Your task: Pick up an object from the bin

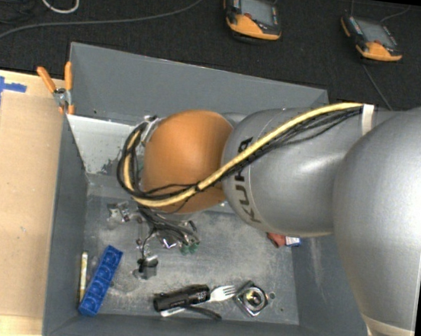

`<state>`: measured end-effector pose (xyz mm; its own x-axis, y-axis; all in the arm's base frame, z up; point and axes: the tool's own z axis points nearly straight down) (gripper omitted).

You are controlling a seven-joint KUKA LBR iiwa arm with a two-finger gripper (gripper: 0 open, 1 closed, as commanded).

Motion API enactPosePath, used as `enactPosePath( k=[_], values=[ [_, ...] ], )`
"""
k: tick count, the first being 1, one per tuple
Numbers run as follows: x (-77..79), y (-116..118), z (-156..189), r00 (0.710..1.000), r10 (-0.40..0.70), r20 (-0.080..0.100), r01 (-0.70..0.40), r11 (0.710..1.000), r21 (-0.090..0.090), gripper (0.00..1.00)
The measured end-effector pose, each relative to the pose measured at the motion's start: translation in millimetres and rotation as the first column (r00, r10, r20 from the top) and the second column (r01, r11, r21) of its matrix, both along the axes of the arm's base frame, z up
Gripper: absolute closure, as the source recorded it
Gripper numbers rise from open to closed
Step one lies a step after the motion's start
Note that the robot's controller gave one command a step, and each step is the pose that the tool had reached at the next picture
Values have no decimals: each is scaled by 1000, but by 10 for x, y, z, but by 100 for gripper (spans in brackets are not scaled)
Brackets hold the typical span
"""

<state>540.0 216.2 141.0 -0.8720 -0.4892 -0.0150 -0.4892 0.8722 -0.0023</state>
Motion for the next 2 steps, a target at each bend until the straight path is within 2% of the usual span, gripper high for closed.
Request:
enactPosePath(
  k=[1,2],
  values=[
    [37,45,-174,1000,23,-7,-23,1000,-1,0],
    [289,209,-695,985,170,-3,-170,985,-1,0]
  ],
)
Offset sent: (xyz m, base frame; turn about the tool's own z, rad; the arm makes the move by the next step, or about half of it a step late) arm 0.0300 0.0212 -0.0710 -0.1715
